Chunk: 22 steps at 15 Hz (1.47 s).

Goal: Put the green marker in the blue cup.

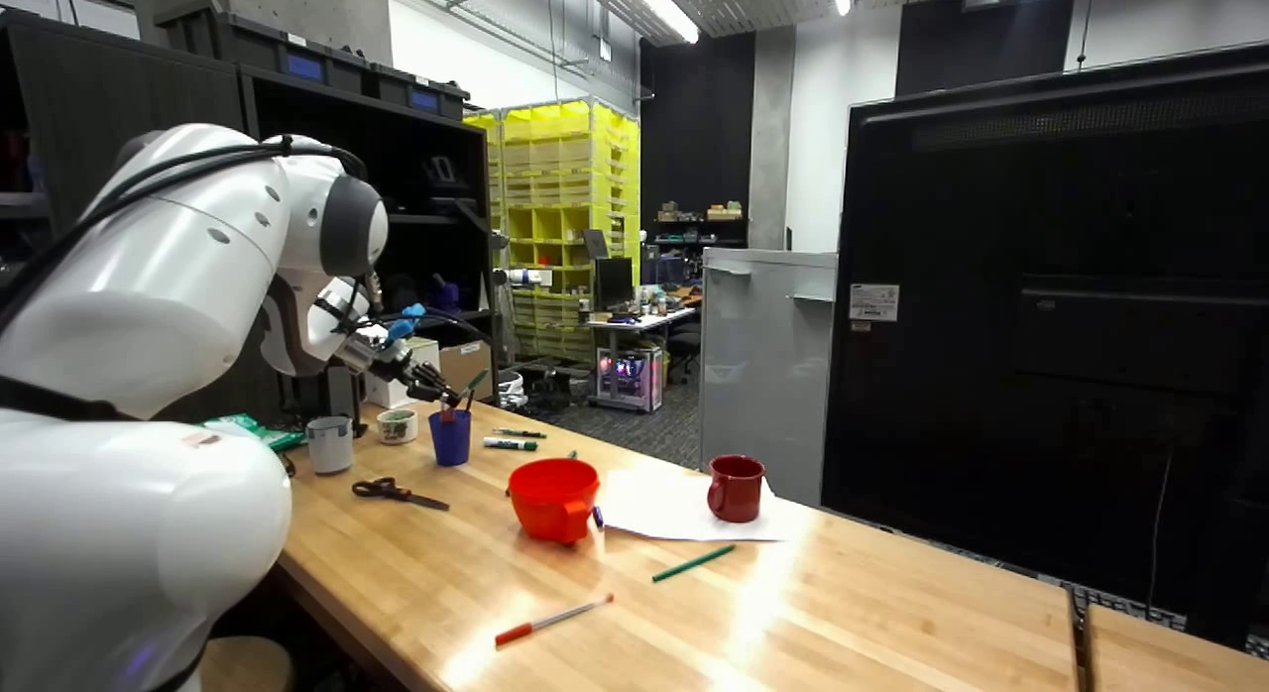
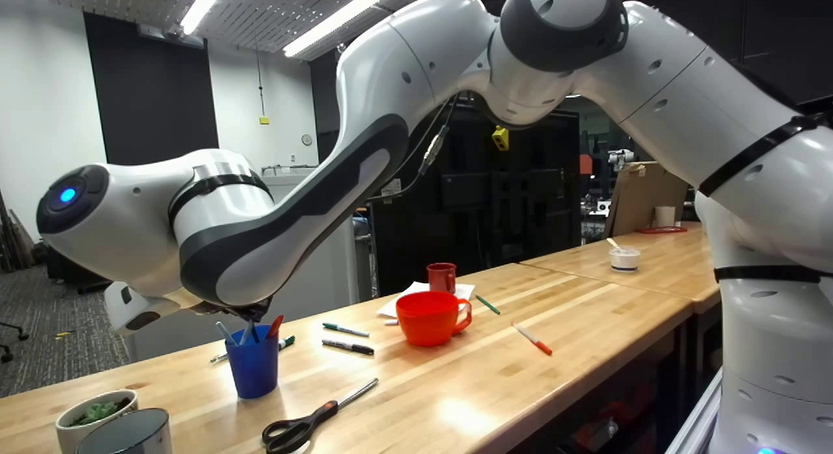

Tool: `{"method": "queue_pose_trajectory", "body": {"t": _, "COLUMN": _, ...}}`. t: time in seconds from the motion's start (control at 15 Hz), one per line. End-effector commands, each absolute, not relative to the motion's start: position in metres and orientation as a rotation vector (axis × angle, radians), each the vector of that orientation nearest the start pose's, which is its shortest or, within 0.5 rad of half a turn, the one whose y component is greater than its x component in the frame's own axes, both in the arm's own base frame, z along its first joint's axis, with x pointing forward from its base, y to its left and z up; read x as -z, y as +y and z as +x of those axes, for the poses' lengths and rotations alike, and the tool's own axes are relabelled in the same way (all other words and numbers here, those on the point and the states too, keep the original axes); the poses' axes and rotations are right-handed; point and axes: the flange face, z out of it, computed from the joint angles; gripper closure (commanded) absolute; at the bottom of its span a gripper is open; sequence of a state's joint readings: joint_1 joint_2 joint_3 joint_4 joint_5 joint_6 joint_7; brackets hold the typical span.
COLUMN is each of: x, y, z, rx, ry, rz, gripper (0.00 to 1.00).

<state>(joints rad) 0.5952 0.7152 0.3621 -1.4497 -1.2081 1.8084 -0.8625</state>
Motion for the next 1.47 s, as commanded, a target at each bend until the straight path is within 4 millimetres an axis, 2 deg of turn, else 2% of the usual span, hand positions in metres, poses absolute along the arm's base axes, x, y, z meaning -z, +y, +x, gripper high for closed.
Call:
{"method": "queue_pose_trajectory", "body": {"t": 0.0, "x": -0.291, "y": 0.508, "z": 0.511, "rx": 0.256, "ry": 2.070, "rz": 0.948, "gripper": 0.97}}
{"method": "queue_pose_trajectory", "body": {"t": 0.27, "x": -0.287, "y": 0.510, "z": 0.512, "rx": 0.255, "ry": 2.087, "rz": 0.951, "gripper": 0.97}}
{"method": "queue_pose_trajectory", "body": {"t": 0.33, "x": -0.286, "y": 0.511, "z": 0.513, "rx": 0.257, "ry": 2.087, "rz": 0.954, "gripper": 0.77}}
{"method": "queue_pose_trajectory", "body": {"t": 0.4, "x": -0.285, "y": 0.511, "z": 0.513, "rx": 0.258, "ry": 2.088, "rz": 0.957, "gripper": 0.63}}
{"method": "queue_pose_trajectory", "body": {"t": 0.47, "x": -0.284, "y": 0.511, "z": 0.514, "rx": 0.258, "ry": 2.090, "rz": 0.958, "gripper": 0.60}}
{"method": "queue_pose_trajectory", "body": {"t": 0.6, "x": -0.282, "y": 0.512, "z": 0.515, "rx": 0.259, "ry": 2.092, "rz": 0.959, "gripper": 0.49}}
{"method": "queue_pose_trajectory", "body": {"t": 1.0, "x": -0.284, "y": 0.515, "z": 0.519, "rx": 0.252, "ry": 2.088, "rz": 0.937, "gripper": 0.06}}
{"method": "queue_pose_trajectory", "body": {"t": 1.13, "x": -0.294, "y": 0.519, "z": 0.521, "rx": 0.224, "ry": 2.077, "rz": 0.911, "gripper": 0.00}}
{"method": "queue_pose_trajectory", "body": {"t": 1.4, "x": -0.312, "y": 0.524, "z": 0.527, "rx": 0.183, "ry": 2.059, "rz": 0.886, "gripper": 0.00}}
